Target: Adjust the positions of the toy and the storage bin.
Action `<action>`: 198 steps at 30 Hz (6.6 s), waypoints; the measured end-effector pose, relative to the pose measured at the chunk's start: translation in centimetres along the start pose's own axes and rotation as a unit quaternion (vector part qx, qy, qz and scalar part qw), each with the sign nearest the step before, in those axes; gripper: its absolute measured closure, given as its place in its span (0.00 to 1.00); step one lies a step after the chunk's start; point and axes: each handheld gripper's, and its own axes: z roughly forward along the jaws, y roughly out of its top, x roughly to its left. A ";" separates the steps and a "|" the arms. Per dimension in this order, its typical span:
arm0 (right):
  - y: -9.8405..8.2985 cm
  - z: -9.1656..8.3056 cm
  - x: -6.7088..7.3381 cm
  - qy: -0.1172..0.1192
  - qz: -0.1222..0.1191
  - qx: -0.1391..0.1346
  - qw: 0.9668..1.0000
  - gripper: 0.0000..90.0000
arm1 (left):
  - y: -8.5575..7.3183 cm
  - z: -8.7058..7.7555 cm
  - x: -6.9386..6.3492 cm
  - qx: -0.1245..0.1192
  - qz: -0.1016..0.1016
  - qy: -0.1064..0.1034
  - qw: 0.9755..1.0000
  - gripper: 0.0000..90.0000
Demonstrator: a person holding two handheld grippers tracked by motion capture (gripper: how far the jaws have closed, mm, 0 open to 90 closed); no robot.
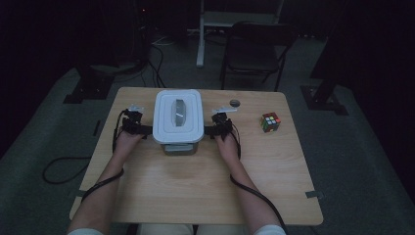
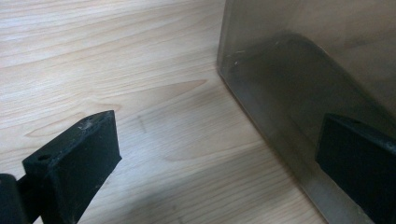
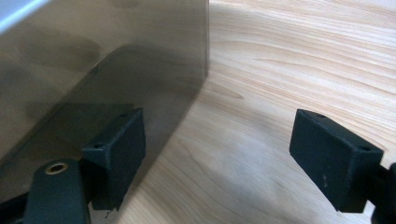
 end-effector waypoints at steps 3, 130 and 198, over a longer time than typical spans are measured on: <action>-0.3 -0.5 -0.5 -0.002 0.000 0.001 1.000 0.20 | 0.3 0.3 -0.7 0.003 0.007 -0.001 1.000 0.01; -13.6 -17.3 -1.5 0.051 -0.008 -0.029 0.998 0.24 | -6.3 -5.1 -15.8 0.015 0.098 -0.112 0.989 0.01; -5.5 -13.1 -18.5 -0.107 0.073 -0.001 0.992 0.13 | -14.4 -8.9 -2.9 0.032 0.095 -0.033 0.994 0.01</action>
